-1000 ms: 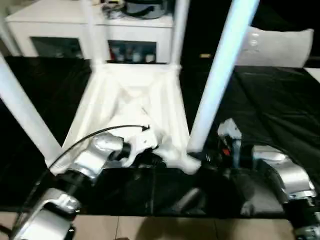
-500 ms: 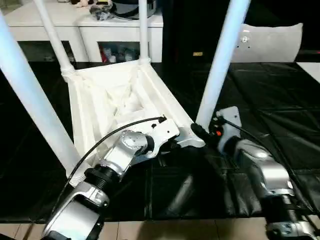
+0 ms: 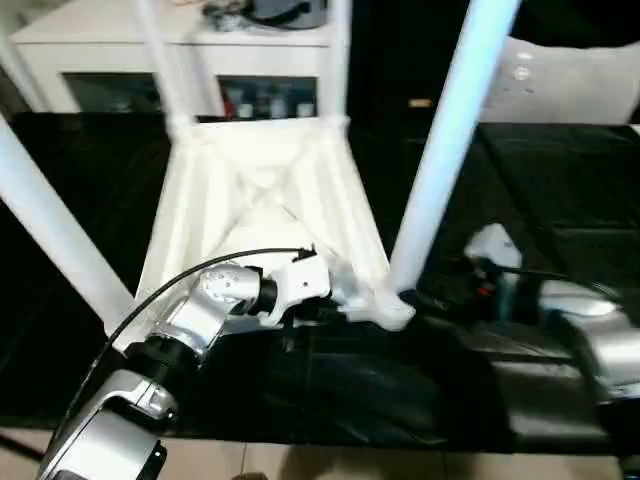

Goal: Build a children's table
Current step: Rotate leg to tighten

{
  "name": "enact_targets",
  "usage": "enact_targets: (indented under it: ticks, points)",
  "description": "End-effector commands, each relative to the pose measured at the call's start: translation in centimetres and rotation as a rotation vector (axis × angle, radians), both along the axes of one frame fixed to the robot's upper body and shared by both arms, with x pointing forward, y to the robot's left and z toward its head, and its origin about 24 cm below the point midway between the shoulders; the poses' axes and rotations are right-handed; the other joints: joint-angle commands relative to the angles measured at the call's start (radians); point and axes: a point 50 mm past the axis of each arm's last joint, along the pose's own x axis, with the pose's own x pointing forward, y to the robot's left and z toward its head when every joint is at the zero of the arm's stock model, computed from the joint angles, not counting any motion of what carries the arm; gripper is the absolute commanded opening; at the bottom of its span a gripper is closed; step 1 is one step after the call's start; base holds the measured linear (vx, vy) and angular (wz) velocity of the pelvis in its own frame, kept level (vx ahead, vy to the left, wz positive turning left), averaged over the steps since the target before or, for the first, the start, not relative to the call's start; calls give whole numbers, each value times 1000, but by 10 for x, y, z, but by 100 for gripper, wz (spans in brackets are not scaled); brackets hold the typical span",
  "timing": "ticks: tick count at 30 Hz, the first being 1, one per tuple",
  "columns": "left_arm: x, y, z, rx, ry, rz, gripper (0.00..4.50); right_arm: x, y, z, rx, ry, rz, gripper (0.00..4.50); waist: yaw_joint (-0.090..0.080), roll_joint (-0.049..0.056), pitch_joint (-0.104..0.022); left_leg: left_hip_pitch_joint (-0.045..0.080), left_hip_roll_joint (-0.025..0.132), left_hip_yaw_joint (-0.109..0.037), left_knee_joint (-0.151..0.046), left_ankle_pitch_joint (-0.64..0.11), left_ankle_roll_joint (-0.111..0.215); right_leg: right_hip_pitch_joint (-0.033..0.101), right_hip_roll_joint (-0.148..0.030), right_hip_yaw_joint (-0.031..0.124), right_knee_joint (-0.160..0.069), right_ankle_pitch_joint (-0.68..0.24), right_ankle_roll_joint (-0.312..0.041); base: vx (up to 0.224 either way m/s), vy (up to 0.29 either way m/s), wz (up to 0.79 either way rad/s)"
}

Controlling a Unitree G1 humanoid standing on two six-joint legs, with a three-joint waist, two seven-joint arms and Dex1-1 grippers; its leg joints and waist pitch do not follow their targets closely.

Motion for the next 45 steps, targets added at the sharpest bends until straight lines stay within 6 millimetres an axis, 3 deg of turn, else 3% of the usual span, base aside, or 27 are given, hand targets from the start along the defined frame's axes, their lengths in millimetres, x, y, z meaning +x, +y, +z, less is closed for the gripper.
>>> enact_targets:
  ticks: [1,4,10,17,19,20,25,28,31,32,33,34,36,37,39,40,41,42,43,44,45]
  points:
    - [-8,-1,-4,23,25,-95,0,-4,5,3,4,4,90,360,7,-21,-59,1,81,-25,-57,-79,122,56,-111,82,-64,-283,-69,0,0,0]
    - [-14,0,-4,57,32,-213,0,-7,6,2,-10,38,195,339,14,-21,-61,3,85,-27,-57,-75,117,54,-112,84,-59,-258,-83,0,0,0]
    - [-18,-2,-4,71,32,-278,0,-7,14,0,-14,48,268,292,31,-24,-62,5,89,-25,-57,-61,104,54,-116,88,-50,-231,-104,0,0,0]
    - [-16,-3,-5,82,21,-292,0,-10,21,-7,37,103,300,222,34,-22,-62,5,86,-26,-58,-74,94,56,-114,86,-56,-254,-89,0,0,0]
    - [-16,-2,-5,79,25,-291,0,-12,21,-7,48,113,305,207,35,-22,-64,5,88,-27,-57,-66,93,56,-114,87,-52,-239,-91,0,0,0]
    - [-17,-2,-6,67,40,-283,0,-14,20,-7,64,121,302,207,36,-17,-64,6,88,-27,-57,-66,93,56,-115,87,-53,-237,-92,0,0,0]
    - [-16,-4,-5,18,90,-227,0,-19,23,-7,123,145,291,197,41,-21,-65,6,91,-27,-57,-56,93,58,-116,89,-49,-213,-103,0,0,0]
    - [-9,-11,-3,-33,99,-99,0,-21,35,-13,158,161,188,196,39,-23,-61,6,89,-26,-60,-65,87,55,-114,88,-55,-254,-92,0,0,0]
    - [-5,-19,-2,-51,108,-8,0,-4,42,-22,130,153,-36,196,26,-24,-50,11,73,-23,-62,-128,45,49,-114,82,-81,-416,-50,0,0,0]
    - [-3,-22,-3,-55,116,28,0,2,44,-26,117,151,-119,196,18,-19,-49,14,66,-24,-61,-146,30,50,-113,75,-91,-479,-28,0,0,0]
    - [-3,-22,-3,-55,116,28,0,2,44,-26,117,151,-119,196,9,-23,-46,9,65,-25,-62,-151,25,53,-112,73,-96,-502,-14,-53,-5,-7]
    - [-3,-24,-3,-58,121,49,0,6,45,-28,109,150,-167,196,-2,-23,-42,13,59,-27,-60,-187,16,52,-108,61,-111,-562,19,0,0,0]
    - [2,-40,-4,-81,119,169,0,23,51,-36,75,177,-429,195,-27,-20,-38,23,56,-29,-57,-230,7,47,-105,51,-123,-601,39,0,0,0]
    - [3,-44,-4,-92,119,204,0,26,52,-38,66,188,-494,195,-63,-9,-33,32,66,-43,-54,-329,-11,51,-101,16,-142,-644,63,0,0,0]
    - [5,-49,-3,-104,117,242,0,29,53,-39,63,195,-548,195,-83,-3,-34,39,78,-53,-58,-395,-10,56,-101,6,-147,-620,74,0,0,0]
    - [8,-58,-1,-119,99,300,0,33,60,-38,80,168,-594,195,-105,7,-29,25,120,-72,-92,-517,-12,80,-96,12,-111,-535,64,0,0,0]
    - [9,-62,-1,-122,90,316,0,34,63,-37,90,148,-593,230,-104,10,-30,15,136,-80,-109,-561,-17,92,-97,28,-75,-493,59,0,0,0]
    - [9,-62,-1,-122,90,316,0,34,63,-37,90,148,-593,230,-101,9,-26,9,150,-85,-129,-610,-27,96,-97,48,-48,-472,52,0,0,0]
    - [10,-65,0,-120,77,320,0,34,67,-36,126,132,-598,265,-100,-16,-21,45,99,-61,-103,-625,-63,48,-114,79,-82,-567,23,0,0,0]
    - [10,-66,0,-119,73,319,0,34,67,-35,134,130,-600,267,-100,-37,-19,62,49,-49,-60,-528,-55,23,-130,62,-135,-724,46,0,0,0]
    - [8,-65,1,-109,56,300,0,33,67,-33,155,117,-590,267,-89,-40,-18,79,8,-28,-12,-399,-33,2,-137,47,-168,-834,67,0,0,0]
